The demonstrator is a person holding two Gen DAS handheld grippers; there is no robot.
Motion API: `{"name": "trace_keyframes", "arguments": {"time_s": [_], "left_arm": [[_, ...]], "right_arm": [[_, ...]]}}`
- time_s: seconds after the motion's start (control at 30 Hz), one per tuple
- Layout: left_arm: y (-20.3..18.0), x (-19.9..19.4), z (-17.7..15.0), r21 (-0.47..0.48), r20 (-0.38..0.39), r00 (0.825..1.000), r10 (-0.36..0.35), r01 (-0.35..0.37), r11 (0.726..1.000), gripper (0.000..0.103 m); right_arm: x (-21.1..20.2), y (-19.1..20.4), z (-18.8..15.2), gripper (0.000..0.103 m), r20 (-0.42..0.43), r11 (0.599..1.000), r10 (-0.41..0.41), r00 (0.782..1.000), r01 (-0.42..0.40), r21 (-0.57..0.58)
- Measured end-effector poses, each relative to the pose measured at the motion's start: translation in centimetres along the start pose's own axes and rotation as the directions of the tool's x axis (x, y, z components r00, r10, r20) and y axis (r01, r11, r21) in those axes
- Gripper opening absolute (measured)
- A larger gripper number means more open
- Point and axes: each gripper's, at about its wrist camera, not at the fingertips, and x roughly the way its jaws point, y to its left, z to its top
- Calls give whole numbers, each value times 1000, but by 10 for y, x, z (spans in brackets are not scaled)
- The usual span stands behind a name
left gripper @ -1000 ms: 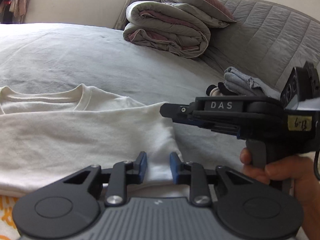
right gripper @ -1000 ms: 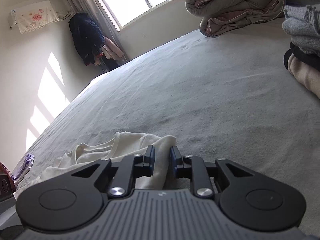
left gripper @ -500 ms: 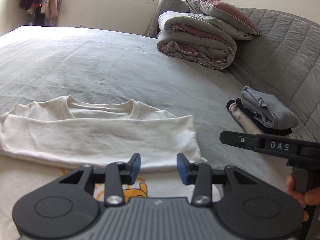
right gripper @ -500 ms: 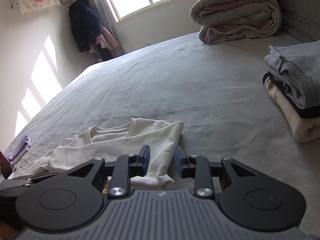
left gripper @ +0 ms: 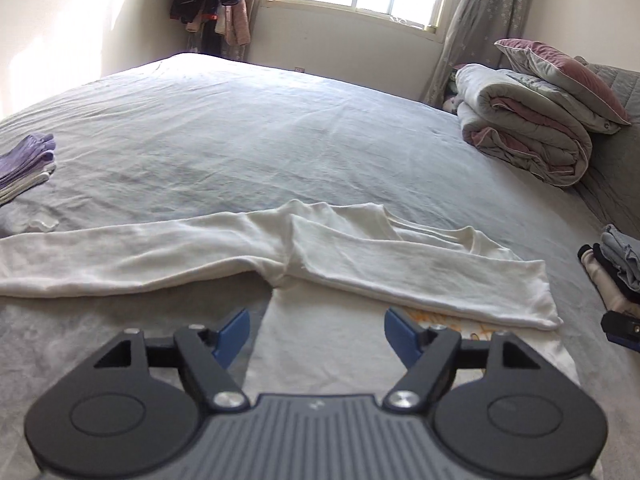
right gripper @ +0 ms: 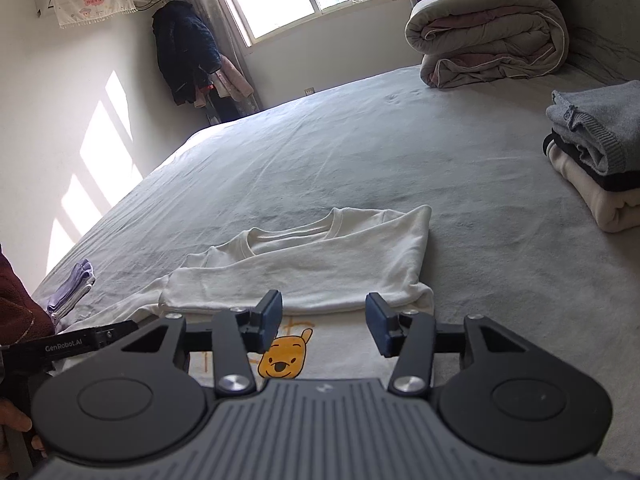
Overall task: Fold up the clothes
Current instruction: 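Move the left gripper to the other sleeve cuff and grasp it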
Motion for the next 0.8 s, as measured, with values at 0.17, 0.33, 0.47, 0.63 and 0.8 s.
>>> {"name": "trace_keyframes", "arguments": {"time_s": [0.17,0.33,0.47,0.63,0.8], "left_arm": [[70,-4,-6,-130,-7,987,158,-157,979,83],[134,-1,-11,-285,-34,957,289,-286,915,84],[173,5,-9,-393,-42,936,349,-337,855,82],[202,17,-11,-494,-3,917,399,-349,797,78],[200,28,-10,-496,52,880,472,-387,777,70]], "right_arm": [[5,15,-13,59,-32,998,-15,999,13,-64],[4,18,-23,67,-41,995,-14,999,10,-95],[6,15,-25,68,-60,999,19,998,-21,-31],[10,19,-24,68,-61,998,30,998,-33,-45],[15,19,-24,68,-59,997,35,998,-39,-63]]}}
